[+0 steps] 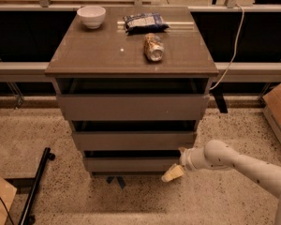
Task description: Open bottom drawer
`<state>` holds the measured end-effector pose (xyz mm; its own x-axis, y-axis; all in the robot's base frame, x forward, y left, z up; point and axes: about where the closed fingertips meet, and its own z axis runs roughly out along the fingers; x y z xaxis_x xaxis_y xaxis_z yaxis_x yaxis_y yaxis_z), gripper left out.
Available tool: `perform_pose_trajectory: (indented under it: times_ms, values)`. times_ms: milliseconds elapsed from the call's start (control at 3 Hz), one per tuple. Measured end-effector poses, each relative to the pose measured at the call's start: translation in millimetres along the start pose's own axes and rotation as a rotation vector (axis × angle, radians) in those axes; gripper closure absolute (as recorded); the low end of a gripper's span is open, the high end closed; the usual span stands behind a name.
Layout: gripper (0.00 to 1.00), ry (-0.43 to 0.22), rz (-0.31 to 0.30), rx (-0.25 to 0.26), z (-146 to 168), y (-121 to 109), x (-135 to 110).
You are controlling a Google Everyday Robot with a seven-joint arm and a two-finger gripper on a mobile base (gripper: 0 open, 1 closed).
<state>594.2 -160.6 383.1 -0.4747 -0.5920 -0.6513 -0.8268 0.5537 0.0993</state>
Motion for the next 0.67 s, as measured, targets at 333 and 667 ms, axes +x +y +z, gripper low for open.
perform_pose_trajectory:
  times_ms: [333,667]
  values:
    - [0.00,-0.010,0.040,-0.010,15.2,-6.9,15.3]
    - [0.00,-0.035,0.098,-0.015,31.6,-16.8,28.8]
